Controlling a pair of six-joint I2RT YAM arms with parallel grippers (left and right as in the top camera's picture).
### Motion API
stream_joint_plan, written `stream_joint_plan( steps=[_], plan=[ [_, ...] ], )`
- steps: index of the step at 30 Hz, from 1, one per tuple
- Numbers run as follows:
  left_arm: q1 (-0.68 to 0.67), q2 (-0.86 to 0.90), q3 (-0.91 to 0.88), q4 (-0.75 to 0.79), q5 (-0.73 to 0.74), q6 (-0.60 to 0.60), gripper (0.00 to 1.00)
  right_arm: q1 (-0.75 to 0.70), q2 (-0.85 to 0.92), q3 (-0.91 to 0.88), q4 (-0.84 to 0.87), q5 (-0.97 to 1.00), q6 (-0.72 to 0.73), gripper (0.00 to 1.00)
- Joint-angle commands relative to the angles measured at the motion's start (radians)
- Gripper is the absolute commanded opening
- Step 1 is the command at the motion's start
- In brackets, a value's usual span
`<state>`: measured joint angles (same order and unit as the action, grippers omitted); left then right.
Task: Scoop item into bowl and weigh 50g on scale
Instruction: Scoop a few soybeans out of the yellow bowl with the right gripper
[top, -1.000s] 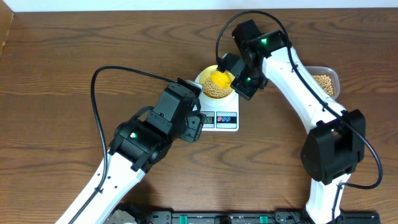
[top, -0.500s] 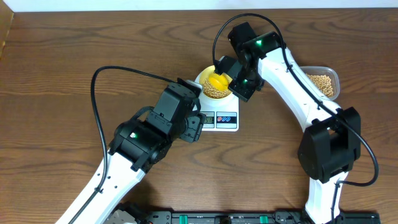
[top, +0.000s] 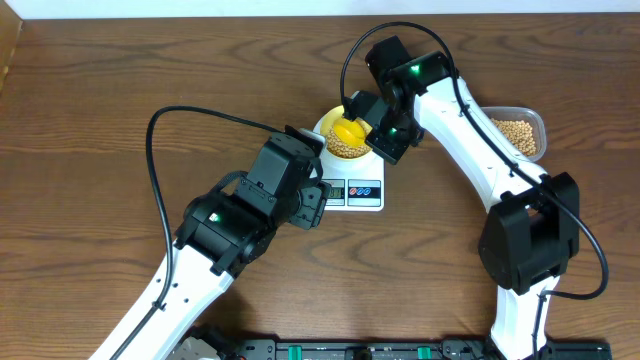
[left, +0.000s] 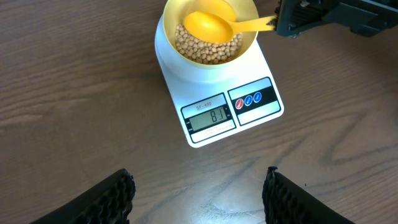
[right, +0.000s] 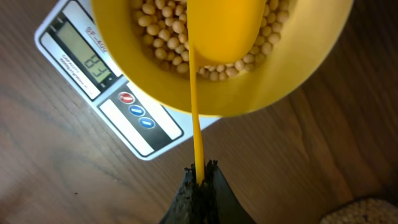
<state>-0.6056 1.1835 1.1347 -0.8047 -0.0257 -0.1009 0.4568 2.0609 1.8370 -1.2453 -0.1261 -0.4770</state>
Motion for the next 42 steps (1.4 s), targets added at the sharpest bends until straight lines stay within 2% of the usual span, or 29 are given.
stream_joint_plan(
  steps=[1, 36, 42],
  plan=[
    [0.004, -0.008, 0.026, -0.002, -0.009, -0.005, 0.69, 0.010, 0.008, -0.002, -0.003, -0.046, 0.026, 0.01],
    [0.004, -0.008, 0.026, -0.002, -0.009, -0.005, 0.69, -0.002, 0.008, -0.002, -0.014, -0.100, 0.155, 0.01],
    [0.004, -0.008, 0.026, -0.002, -0.009, -0.005, 0.69, -0.035, 0.008, -0.002, -0.003, -0.174, 0.171, 0.01]
  ],
)
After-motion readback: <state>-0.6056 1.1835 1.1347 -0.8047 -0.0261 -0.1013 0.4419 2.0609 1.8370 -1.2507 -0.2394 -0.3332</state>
